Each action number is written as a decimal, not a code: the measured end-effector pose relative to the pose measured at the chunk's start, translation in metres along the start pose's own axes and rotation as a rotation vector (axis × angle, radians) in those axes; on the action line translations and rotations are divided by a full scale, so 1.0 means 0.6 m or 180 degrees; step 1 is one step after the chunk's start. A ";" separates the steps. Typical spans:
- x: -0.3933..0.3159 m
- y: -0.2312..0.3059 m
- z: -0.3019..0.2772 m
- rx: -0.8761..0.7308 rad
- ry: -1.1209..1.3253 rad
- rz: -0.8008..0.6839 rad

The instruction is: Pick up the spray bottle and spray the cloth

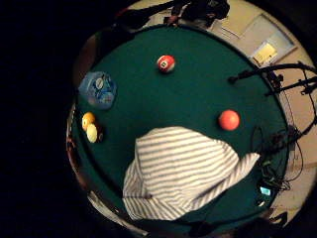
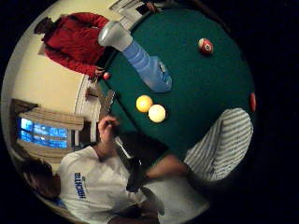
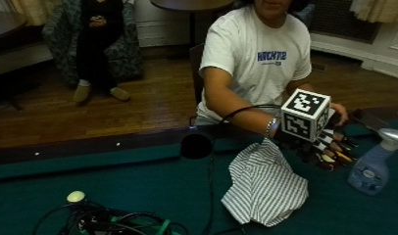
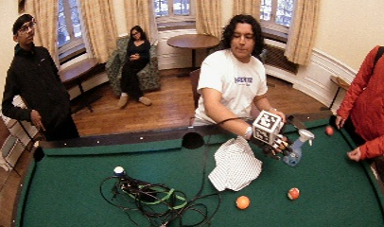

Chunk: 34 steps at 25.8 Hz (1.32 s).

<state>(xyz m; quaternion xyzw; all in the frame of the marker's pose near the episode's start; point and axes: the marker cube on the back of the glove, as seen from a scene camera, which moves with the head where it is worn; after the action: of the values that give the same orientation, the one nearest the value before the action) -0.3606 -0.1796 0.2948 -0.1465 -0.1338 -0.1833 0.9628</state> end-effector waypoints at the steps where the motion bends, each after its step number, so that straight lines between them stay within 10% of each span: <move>1: 0.003 0.011 -0.009 -0.0008 0.0046 -0.0027; 34: 0.005 0.207 -0.060 -0.0300 0.0454 -0.0378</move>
<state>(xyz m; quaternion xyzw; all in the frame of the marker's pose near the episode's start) -0.3019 -0.0821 0.2339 -0.1700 -0.0645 -0.2561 0.9494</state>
